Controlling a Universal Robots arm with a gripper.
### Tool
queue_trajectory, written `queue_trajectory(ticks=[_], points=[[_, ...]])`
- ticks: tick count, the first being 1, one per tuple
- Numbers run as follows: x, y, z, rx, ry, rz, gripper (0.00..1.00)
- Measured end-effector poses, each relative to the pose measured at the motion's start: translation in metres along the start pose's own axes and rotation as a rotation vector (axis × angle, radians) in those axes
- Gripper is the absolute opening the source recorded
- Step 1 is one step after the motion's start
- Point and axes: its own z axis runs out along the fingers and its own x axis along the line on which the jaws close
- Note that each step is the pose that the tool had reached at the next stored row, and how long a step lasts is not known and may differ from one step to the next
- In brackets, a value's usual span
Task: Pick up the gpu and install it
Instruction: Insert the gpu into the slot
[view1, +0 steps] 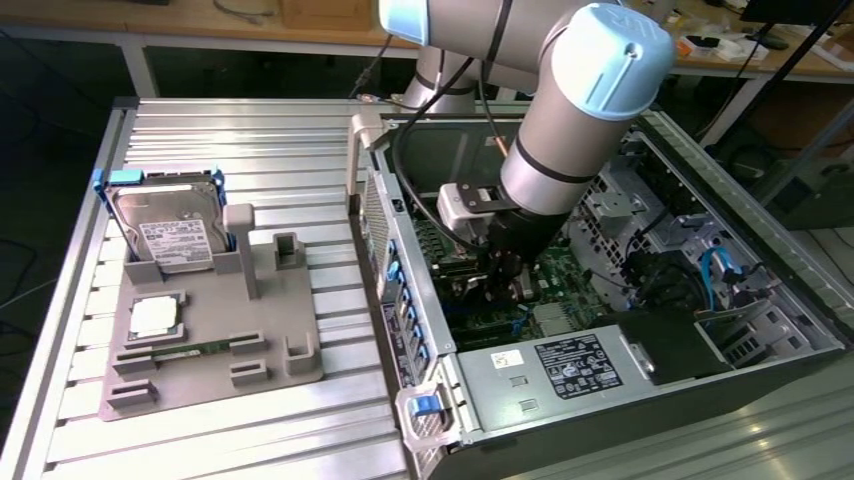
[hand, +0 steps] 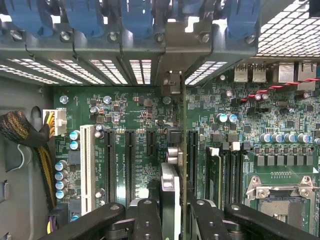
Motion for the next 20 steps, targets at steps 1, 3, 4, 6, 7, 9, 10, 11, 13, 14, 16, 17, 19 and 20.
queue_trajectory(ticks=[1,3,4,6,7,9,10,11,13,14,16,17,19,20], points=[[0.0,0.0,0.0002,0.0,0.0001,0.0,0.28],[0.0001,0.0,0.0006,0.0,0.0001,0.0,0.28],[0.0001,0.0,0.0007,0.0001,0.0001,0.0,0.28],[0.0,-0.0001,0.0008,0.0001,-0.0001,0.0,0.28],[0.0,-0.0001,0.0008,0.0001,-0.0001,0.0,0.28],[0.0,0.0001,0.0008,0.0003,-0.0001,0.0,0.28],[-0.0003,0.0005,0.0009,0.0006,0.0,0.0,0.28],[-0.001,0.0015,0.0009,0.0014,-0.0002,0.0,0.28],[-0.0015,0.0034,0.001,0.0052,0.0,0.0,0.28],[-0.0016,0.0041,0.0009,0.008,0.0001,-0.001,0.28],[-0.0017,0.0048,0.001,0.0113,0.0,0.0,0.28],[-0.0017,0.0048,0.0011,0.0116,0.0,0.0,0.28],[-0.0016,0.0048,0.0012,0.0117,0.0001,0.0,0.28],[-0.0016,0.0049,0.0013,0.0117,0.0001,0.0,0.28]])
